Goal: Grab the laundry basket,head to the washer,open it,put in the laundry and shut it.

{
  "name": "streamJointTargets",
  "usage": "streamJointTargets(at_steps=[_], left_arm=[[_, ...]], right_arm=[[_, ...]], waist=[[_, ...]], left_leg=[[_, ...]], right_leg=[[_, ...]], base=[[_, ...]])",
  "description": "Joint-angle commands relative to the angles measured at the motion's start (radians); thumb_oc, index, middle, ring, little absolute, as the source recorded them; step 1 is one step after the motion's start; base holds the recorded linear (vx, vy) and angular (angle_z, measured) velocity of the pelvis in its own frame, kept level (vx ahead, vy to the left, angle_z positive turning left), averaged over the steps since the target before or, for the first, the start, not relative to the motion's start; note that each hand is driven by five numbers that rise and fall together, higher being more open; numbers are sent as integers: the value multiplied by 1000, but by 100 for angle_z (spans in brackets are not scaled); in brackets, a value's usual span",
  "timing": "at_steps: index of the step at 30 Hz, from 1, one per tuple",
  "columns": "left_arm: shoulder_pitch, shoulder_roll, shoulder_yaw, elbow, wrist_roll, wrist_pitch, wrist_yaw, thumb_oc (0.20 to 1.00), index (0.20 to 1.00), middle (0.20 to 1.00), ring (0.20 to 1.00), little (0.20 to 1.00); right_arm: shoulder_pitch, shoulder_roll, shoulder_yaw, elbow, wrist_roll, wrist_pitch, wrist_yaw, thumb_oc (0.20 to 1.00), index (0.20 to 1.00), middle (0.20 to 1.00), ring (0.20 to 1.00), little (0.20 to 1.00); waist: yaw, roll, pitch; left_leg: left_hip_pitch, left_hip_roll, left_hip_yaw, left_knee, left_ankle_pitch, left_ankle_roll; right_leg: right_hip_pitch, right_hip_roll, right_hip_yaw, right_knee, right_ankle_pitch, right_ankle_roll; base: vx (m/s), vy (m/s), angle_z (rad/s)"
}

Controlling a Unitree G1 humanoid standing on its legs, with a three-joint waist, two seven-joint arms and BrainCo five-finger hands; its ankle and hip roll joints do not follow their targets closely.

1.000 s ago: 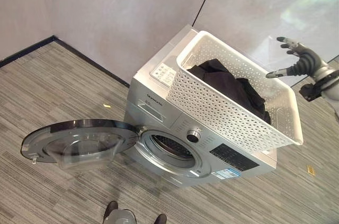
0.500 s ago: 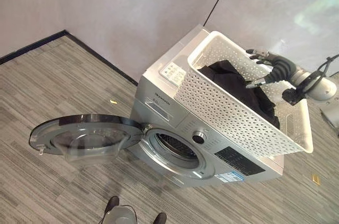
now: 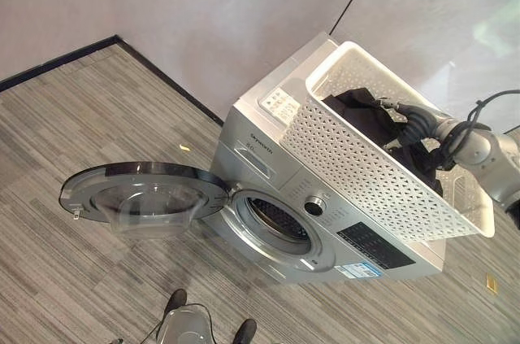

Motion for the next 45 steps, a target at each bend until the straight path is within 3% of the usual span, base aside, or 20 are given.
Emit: streamJointTargets(at_steps=[1, 9, 10, 11, 12, 20, 31, 39, 45], left_arm=[[4, 15, -37, 10, 6, 7, 7, 1000, 1000, 1000, 1000, 1000], [-17, 13, -61, 11, 2, 6, 10, 1000, 1000, 1000, 1000, 1000], [-20, 13, -63, 12, 0, 5, 10, 1000, 1000, 1000, 1000, 1000], [-24, 13, -65, 13, -2, 6, 12, 1000, 1000, 1000, 1000, 1000], [-25, 13, -66, 14, -4, 6, 13, 1000, 1000, 1000, 1000, 1000], [-28, 11, -71, 18, 3, 3, 24, 1000, 1000, 1000, 1000, 1000], [2, -5, -78, 49, -3, 6, 15, 1000, 1000, 1000, 1000, 1000], [14, -23, -70, 71, 7, 18, 33, 1000, 1000, 1000, 1000, 1000], [19, -38, -84, 66, -12, 21, 54, 1000, 1000, 1000, 1000, 1000]], right_arm=[[-87, -3, -7, 61, -72, 33, -63, 1000, 1000, 1000, 1000, 1000], [-128, 72, 23, 174, -113, 46, -87, 1000, 1000, 1000, 1000, 1000], [-140, 75, 31, 184, -119, 48, -89, 809, 809, 809, 809, 809], [-146, 77, 34, 190, -118, 49, -91, 401, 401, 401, 401, 401], [-146, 78, 31, 196, -116, 49, -94, 200, 200, 200, 200, 200], [-140, 75, -43, 216, -95, 58, -146, 200, 200, 200, 200, 200], [-105, 29, -249, 207, 189, 42, -207, 200, 200, 200, 200, 200], [-121, 60, -442, 89, 363, -24, -360, 200, 200, 200, 200, 200], [-203, 113, -479, 62, 482, -67, -437, 200, 200, 200, 200, 200]], waist=[[22, 31, -16], [24, 41, 6], [24, 42, 8], [22, 45, 12], [21, 46, 13], [8, 55, 7], [-28, 58, -88], [-40, 84, -134], [-39, 97, -151]], left_leg=[[62, 13, -23, -196, 91, 25], [35, 6, -41, -188, 97, 28], [31, 5, -43, -188, 99, 29], [28, 3, -44, -189, 101, 29], [26, 3, -45, -188, 101, 29], [37, 5, -40, -192, 97, 31], [108, 22, -21, -205, 76, 27], [148, 28, -2, -207, 61, 28], [159, 26, -3, -210, 62, 29]], right_leg=[[-14, -53, 36, 44, 6, 77], [-32, -55, 44, 43, 14, 75], [-34, -55, 44, 41, 15, 74], [-38, -55, 46, 39, 18, 74], [-39, -56, 47, 39, 19, 74], [-39, -53, 58, 42, 15, 74], [13, -33, 86, 30, -16, 67], [43, -28, 113, 25, -33, 60], [48, -28, 126, 23, -36, 57]], base=[[-22, 0, 11], [-17, -3, 5], [0, 0, 0], [0, 0, 0], [0, 0, 0], [0, 0, 0], [45, -23, -3], [2, 0, -7], [-2, 2, 0]])
